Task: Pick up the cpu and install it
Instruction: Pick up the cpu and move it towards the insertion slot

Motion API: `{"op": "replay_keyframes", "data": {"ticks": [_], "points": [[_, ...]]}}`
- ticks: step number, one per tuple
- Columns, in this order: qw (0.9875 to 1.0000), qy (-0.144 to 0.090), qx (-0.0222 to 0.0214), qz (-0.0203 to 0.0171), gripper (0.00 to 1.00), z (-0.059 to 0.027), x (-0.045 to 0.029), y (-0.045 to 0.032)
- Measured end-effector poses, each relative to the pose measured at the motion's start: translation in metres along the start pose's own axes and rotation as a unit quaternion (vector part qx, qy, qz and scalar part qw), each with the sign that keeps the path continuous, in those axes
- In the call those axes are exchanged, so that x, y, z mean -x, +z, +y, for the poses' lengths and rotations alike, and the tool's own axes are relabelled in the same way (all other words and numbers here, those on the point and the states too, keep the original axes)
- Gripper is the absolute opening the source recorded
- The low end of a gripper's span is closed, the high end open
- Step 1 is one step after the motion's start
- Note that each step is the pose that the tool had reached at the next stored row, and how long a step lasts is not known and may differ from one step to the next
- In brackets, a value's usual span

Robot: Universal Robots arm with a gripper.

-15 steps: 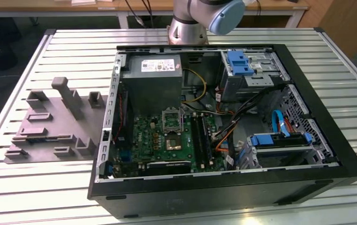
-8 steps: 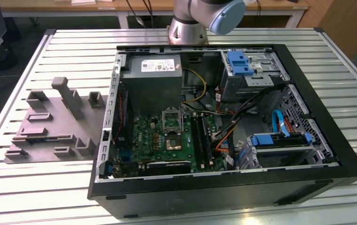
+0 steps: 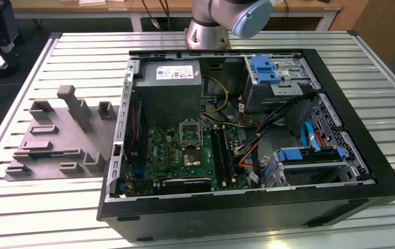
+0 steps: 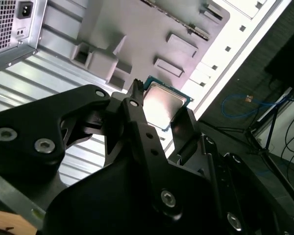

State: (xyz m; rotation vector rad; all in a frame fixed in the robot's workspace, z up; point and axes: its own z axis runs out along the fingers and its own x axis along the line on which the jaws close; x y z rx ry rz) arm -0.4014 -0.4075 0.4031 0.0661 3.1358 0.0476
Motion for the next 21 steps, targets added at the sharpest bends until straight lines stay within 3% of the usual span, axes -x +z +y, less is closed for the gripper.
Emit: {"op": "replay_keyframes", "data": {"ticks": [9,15,21], "points": [[1.0000,0.000,0.0000,0.0000,0.47,0.0008,0.0200,0.0004],[1.0000,0.000,0.0000,0.0001,0.47,0.0011,0.0292,0.0005],[1.0000,0.000,0.0000,0.0000,0.47,0.0013,0.0334,0.0009]]}}
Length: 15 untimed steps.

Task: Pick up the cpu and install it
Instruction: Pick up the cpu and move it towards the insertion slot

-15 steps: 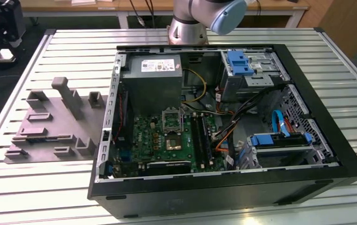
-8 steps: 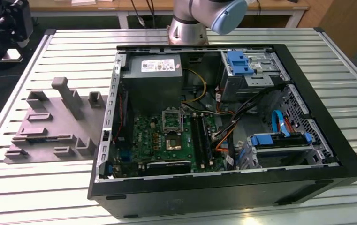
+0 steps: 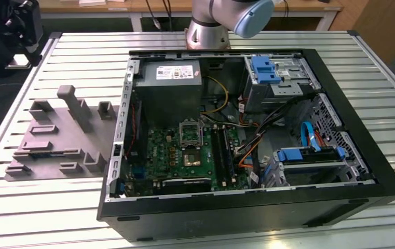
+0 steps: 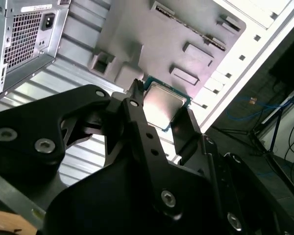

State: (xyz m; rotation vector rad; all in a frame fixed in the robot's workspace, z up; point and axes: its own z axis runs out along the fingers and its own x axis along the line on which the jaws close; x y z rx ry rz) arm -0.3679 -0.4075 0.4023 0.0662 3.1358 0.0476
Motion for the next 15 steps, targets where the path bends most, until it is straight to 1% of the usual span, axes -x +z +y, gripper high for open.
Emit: {"op": "replay_keyframes", "data": {"ticks": [4,6,13,15], "points": [[1.0000,0.000,0.0000,0.0000,0.47,0.0002,0.0057,0.0006],[1.0000,0.000,0.0000,0.0000,0.47,0.0004,0.0102,0.0009],[1.0000,0.000,0.0000,0.0000,0.47,0.0014,0.0342,0.0033],[1.0000,0.000,0.0000,0.0000,0.47,0.0017,0.0429,0.0038]]}}
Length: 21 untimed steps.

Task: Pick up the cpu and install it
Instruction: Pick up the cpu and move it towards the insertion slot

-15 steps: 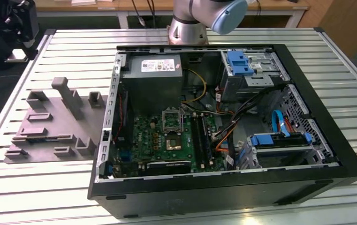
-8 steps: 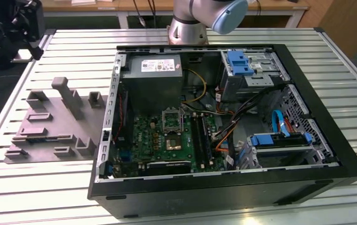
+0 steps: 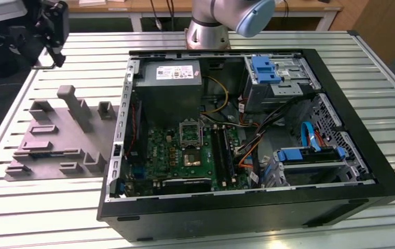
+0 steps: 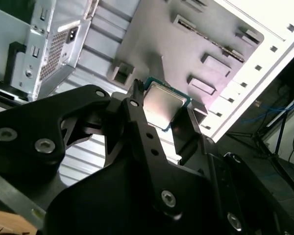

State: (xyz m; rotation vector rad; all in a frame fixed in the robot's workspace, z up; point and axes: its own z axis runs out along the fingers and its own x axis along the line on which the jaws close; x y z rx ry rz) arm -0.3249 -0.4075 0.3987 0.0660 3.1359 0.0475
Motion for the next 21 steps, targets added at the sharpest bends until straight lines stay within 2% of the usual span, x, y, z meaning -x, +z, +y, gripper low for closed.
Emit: {"op": "replay_keyframes", "data": {"ticks": [21], "points": [[1.0000,0.000,0.0000,-0.0001,0.47,0.0037,0.0936,0.0065]]}}
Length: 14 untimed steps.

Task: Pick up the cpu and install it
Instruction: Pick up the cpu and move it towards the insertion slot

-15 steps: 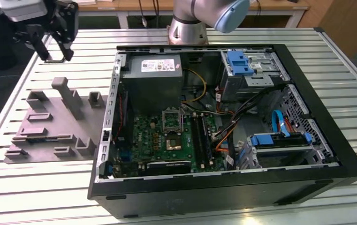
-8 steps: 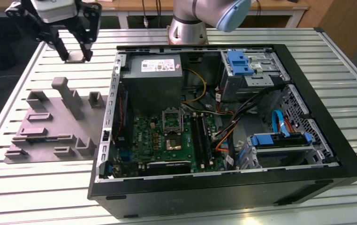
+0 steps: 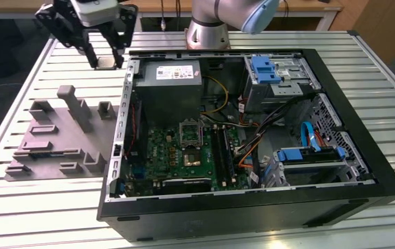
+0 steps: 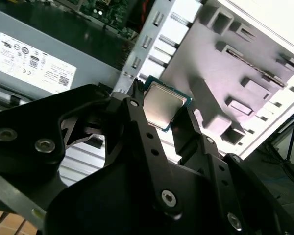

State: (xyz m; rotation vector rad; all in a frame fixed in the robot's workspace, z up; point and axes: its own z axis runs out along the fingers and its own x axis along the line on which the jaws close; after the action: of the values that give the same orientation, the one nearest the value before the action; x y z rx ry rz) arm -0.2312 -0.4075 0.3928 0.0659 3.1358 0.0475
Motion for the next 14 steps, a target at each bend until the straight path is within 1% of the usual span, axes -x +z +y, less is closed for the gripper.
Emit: {"op": "replay_keyframes", "data": {"ticks": [14], "points": [[1.0000,0.000,0.0000,0.0000,0.47,0.0025,0.0635,0.0066]]}}
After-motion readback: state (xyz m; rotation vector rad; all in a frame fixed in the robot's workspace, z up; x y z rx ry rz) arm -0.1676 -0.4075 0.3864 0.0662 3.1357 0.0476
